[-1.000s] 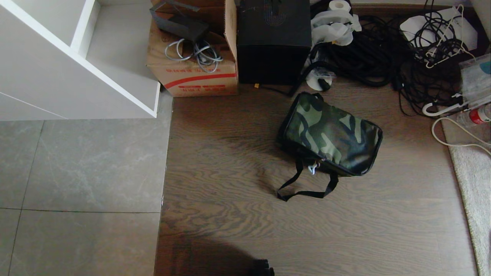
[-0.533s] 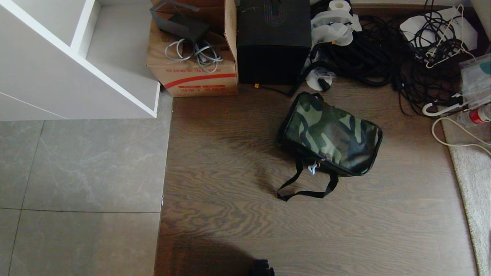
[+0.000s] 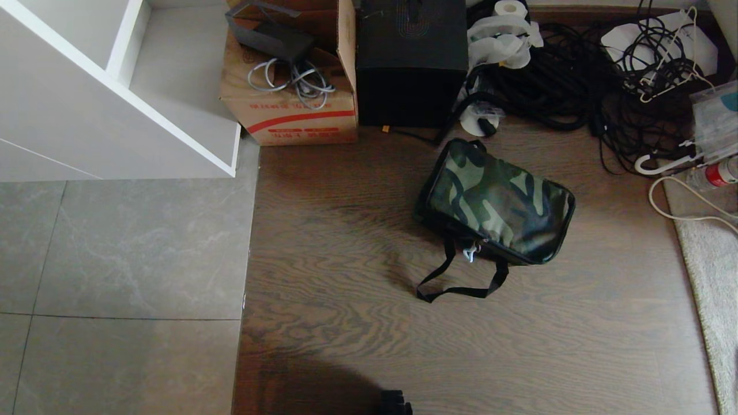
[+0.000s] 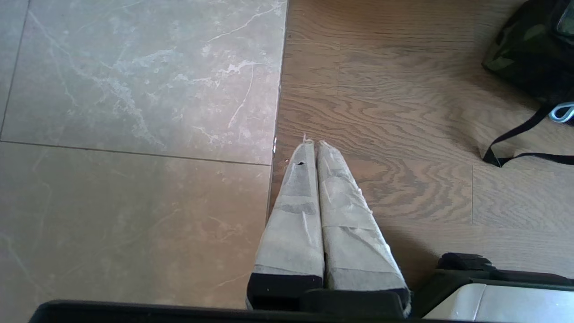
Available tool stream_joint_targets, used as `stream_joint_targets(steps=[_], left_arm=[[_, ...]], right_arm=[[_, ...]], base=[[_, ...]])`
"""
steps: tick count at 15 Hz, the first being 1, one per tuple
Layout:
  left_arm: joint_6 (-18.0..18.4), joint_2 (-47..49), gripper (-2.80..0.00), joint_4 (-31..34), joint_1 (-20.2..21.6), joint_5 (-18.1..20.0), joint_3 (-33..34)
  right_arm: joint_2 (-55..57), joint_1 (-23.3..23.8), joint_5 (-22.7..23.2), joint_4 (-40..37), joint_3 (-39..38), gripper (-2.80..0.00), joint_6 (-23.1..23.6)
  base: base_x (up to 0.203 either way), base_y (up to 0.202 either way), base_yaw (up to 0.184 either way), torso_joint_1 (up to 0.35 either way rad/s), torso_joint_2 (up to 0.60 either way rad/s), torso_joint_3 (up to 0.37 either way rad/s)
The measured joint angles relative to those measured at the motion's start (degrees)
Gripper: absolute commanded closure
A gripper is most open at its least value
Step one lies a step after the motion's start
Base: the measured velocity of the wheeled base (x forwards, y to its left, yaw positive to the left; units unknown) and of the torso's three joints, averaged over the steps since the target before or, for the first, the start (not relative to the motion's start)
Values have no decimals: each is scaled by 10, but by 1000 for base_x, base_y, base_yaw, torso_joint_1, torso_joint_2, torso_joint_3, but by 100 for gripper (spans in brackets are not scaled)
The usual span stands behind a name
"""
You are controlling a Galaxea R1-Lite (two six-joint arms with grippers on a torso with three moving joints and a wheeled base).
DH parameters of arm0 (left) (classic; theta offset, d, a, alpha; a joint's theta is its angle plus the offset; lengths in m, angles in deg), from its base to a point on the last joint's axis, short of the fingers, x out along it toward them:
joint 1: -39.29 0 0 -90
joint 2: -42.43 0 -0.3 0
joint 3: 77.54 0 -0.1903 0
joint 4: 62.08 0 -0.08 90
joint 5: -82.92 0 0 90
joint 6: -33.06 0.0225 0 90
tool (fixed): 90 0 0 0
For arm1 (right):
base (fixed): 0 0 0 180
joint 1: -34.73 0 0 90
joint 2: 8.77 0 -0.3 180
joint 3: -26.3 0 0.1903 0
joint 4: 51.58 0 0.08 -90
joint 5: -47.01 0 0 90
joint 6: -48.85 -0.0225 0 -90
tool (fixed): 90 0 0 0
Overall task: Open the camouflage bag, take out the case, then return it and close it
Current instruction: Open the top of the storage box
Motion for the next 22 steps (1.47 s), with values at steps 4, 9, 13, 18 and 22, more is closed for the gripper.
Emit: stream_joint_targets(steps=[4,9,13,18,22], left_arm=[[0,0,0,0,0,0,0],[0,0,0,0,0,0,0],[0,0,0,0,0,0,0],[0,0,0,0,0,0,0],[0,0,0,0,0,0,0]], right_arm=[[84,0,45,-181,159,0,-20],[299,0,106,-153,219,0,-39],[511,-1,152,10,232,0,-72],[674,-14,239,118,236,0,-94],[764,-23,270,153,237,0,-93]], base=[[0,0,0,0,0,0],[0,0,0,0,0,0],[0,0,0,0,0,0],[0,0,0,0,0,0],[0,0,0,0,0,0]])
